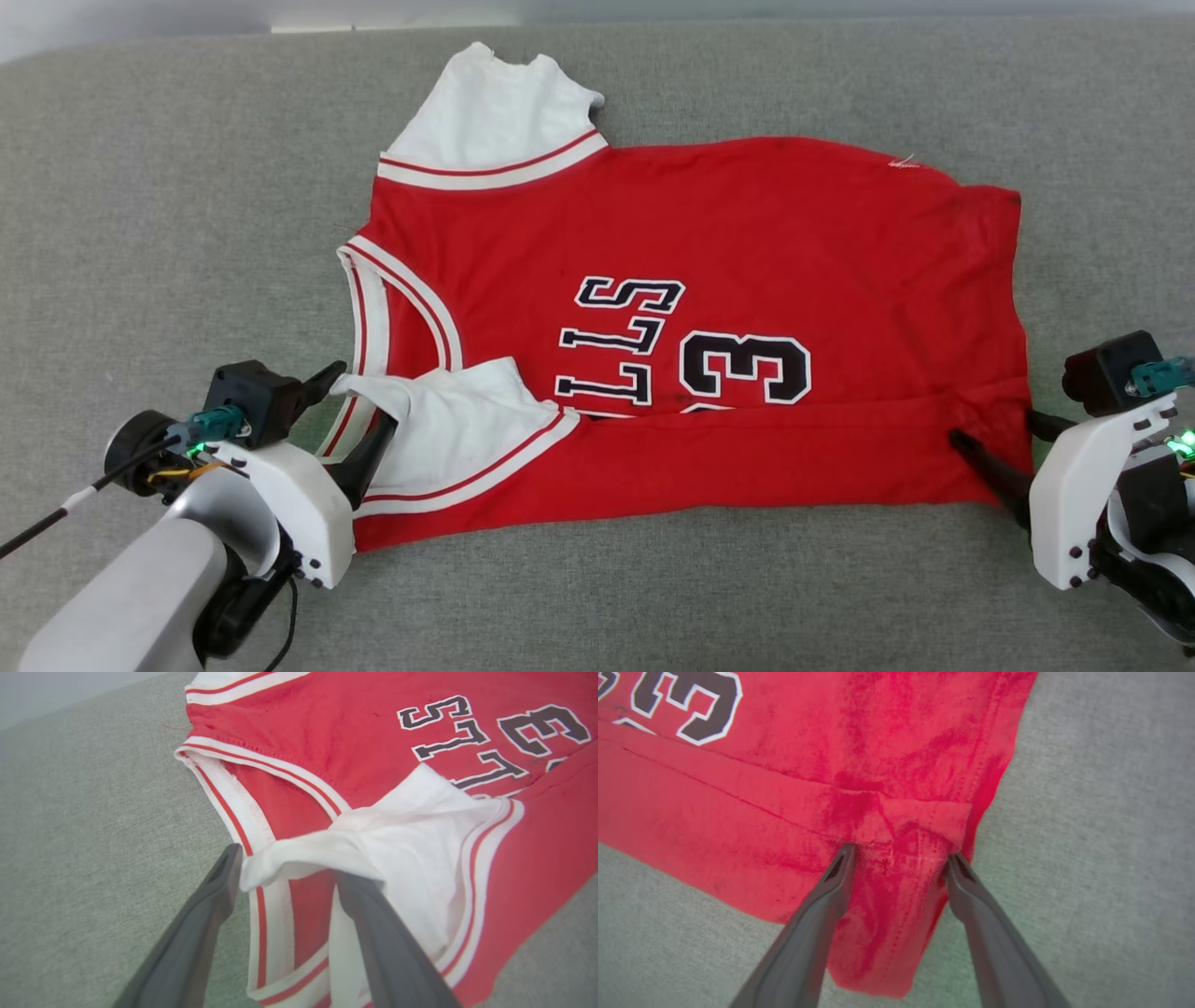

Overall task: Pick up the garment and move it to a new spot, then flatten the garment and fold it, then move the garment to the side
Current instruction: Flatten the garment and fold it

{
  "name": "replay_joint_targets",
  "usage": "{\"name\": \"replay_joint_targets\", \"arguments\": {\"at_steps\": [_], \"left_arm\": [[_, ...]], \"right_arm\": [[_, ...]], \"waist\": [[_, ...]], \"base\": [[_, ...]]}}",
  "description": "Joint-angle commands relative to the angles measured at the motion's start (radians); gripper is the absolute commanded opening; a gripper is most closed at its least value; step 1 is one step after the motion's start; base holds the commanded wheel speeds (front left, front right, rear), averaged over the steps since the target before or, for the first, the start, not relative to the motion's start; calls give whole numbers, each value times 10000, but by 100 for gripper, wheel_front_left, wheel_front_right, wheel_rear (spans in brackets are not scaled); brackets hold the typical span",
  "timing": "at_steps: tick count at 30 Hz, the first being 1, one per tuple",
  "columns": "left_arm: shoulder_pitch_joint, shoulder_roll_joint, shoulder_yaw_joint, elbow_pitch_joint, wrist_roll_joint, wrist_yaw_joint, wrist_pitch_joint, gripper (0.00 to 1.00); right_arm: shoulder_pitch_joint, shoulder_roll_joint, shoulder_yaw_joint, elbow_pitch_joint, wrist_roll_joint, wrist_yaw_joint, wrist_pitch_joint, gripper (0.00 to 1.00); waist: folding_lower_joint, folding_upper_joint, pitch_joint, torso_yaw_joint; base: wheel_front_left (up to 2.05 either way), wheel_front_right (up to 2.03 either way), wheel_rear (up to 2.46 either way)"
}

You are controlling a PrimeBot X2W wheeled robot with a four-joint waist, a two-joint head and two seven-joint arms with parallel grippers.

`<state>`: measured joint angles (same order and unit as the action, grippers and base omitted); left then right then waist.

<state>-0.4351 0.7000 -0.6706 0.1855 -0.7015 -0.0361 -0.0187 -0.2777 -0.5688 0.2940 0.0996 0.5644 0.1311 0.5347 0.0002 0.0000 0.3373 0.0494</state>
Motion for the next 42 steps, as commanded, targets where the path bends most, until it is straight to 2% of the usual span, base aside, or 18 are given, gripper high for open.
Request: {"name": "replay_joint_targets", "arguments": {"at_steps": [1, 6, 11, 17, 18, 25, 29, 33, 34, 35, 36, 42], "left_arm": [[-36, -138, 26, 177, -50, 76, -135, 100], [380, -463, 162, 427, -314, 370, -445, 100], [1171, -555, 510, -30, -810, 1105, -546, 100], [2301, -254, 533, -1203, -1298, 2041, 237, 100], [2718, -174, 507, -1776, -1484, 2432, 597, 100], [2889, 130, 356, -1905, -1209, 3417, 1428, 100], [2813, 20, 144, -1651, -1274, 3608, 1911, 100], [2877, -203, -124, -1300, -1433, 3435, 2262, 100], [2910, -252, -177, -1211, -1479, 3380, 2310, 49], [2926, -287, -217, -1129, -1513, 3306, 2316, 7], [2922, -327, -264, -1081, -1525, 3215, 2290, 0], [2834, -397, -2, -1339, -1540, 2936, 1554, 0]], "right_arm": [[-1, 135, -42, 78, -80, -7, 36, 100], [187, 517, -402, -18, -5, -7, 222, 100], [619, 993, -1009, -314, -113, -7, 697, 100], [1334, 1794, -2066, -953, -755, -7, 1330, 100], [1635, 2254, -2496, -1424, -1025, -7, 1578, 100], [2020, 2885, -2952, -2321, -1431, -7, 1864, 100], [1978, 3007, -3046, -2633, -1520, -7, 1951, 100], [1928, 3038, -3096, -2845, -1574, -7, 2015, 100], [1919, 3030, -3104, -2867, -1595, -7, 2016, 100], [1918, 3009, -3109, -2880, -1619, -7, 2046, 100], [1923, 2981, -3113, -2899, -1671, -7, 2070, 100], [1916, 2967, -3460, -2670, -2273, -7, 2149, 100]], "waist": [[-2, 0, -131, -1], [-2, 0, -618, -23], [-2, 0, -1082, -34], [-2, 0, -1316, -65], [-2, 0, -1294, -106], [-2, 0, -884, -273], [-2, 0, -638, -342], [-2, 0, -545, -374], [-2, 0, -547, -376], [-2, 0, -565, -375], [-2, 0, -596, -367], [-2, 0, -974, -174]], "base": [[0, 0, 0], [0, 0, 0], [0, 0, 0], [0, 0, 0], [0, 0, 0], [0, 0, 0], [0, 0, 0], [0, 0, 0], [0, 0, 0], [0, 0, 0], [0, 0, 0], [0, 0, 0]]}}
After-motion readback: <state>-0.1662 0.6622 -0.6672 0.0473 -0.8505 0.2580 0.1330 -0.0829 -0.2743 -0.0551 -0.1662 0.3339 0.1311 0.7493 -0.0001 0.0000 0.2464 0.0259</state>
